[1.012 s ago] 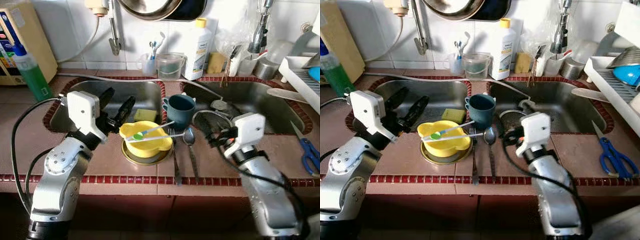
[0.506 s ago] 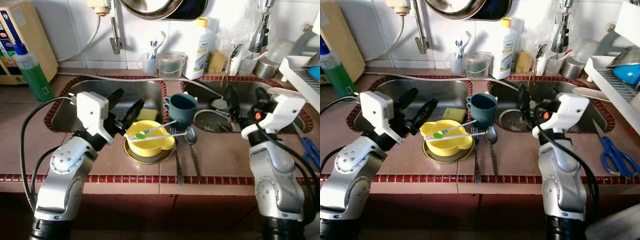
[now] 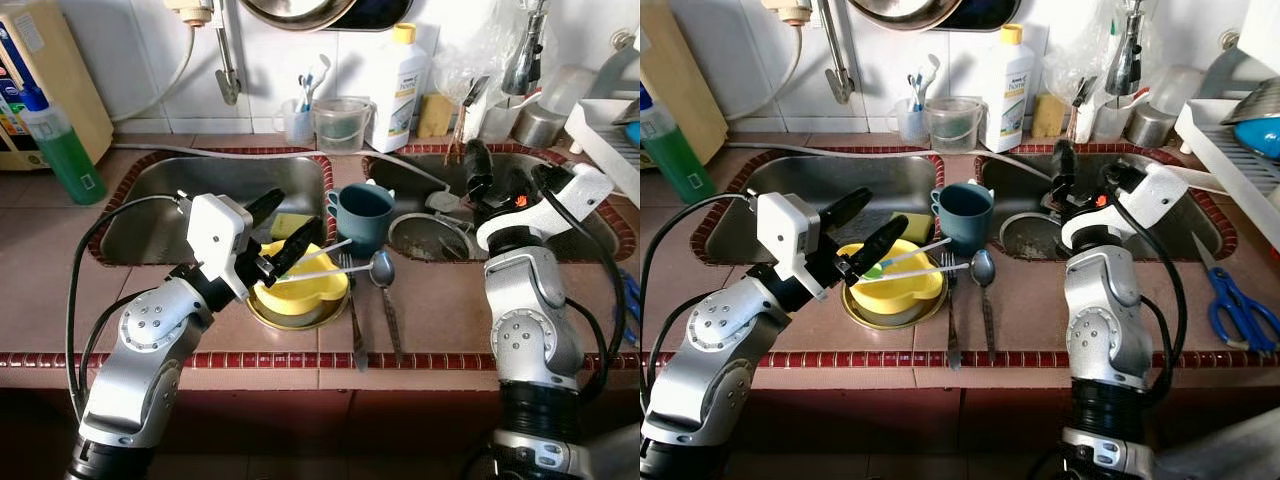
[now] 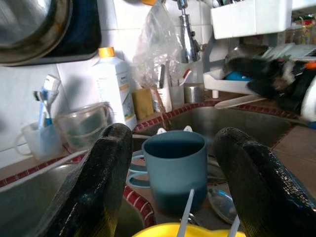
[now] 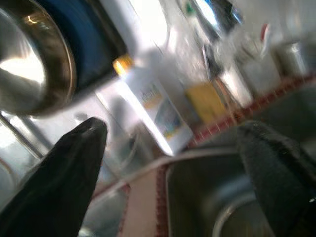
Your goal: Kitchen organization
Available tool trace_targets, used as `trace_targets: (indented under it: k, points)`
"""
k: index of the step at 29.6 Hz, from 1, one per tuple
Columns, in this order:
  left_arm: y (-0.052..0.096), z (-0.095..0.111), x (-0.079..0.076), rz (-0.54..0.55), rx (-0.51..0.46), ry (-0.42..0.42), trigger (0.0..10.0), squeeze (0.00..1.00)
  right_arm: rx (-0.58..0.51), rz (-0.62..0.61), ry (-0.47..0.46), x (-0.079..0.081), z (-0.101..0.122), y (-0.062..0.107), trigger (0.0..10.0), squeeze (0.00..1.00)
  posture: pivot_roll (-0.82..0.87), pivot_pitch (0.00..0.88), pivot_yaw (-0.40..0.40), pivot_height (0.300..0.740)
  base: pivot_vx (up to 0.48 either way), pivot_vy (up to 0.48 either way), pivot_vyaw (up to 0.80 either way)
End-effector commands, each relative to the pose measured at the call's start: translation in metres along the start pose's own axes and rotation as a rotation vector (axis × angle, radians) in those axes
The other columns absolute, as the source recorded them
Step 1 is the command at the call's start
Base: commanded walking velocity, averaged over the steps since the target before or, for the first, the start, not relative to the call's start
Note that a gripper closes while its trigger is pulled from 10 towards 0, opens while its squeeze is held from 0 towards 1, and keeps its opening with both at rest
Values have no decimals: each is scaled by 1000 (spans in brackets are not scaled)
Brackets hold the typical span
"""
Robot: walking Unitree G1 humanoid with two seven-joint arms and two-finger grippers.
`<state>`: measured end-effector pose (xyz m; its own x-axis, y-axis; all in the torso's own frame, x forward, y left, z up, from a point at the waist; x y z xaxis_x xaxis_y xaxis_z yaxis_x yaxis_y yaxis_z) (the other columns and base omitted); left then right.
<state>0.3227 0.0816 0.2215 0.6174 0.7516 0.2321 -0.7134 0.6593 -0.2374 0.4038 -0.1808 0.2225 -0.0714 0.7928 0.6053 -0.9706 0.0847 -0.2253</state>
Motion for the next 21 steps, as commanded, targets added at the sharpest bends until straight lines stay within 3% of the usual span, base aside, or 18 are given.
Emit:
trace_targets:
  k: [1, 21]
  points:
    - [2, 5, -1, -6, -5, -13, 10000, 0, 15, 1, 2, 6, -2, -3, 10000, 0, -66, 76, 39, 703, 0, 0, 0]
    - [4, 5, -5, 22, -6, 7, 10000, 0, 279, -121, -34, 47, -43, -9, 10000, 0, -56, 85, 14, 703, 0, 0, 0]
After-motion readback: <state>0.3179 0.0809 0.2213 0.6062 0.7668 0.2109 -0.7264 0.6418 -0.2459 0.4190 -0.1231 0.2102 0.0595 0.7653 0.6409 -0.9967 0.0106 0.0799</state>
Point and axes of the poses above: a point about 5 cm out from each wrist's last joint towards the gripper, its own y axis pointing back from the gripper into the wrist, its own z axis along the axis of the wrist's last joint, x = y × z, the point moved 6 cm from there along -y, pointing out of the wrist towards the gripper, and after that the axes turned 4 degrees about -y, right-handed, at the moved point
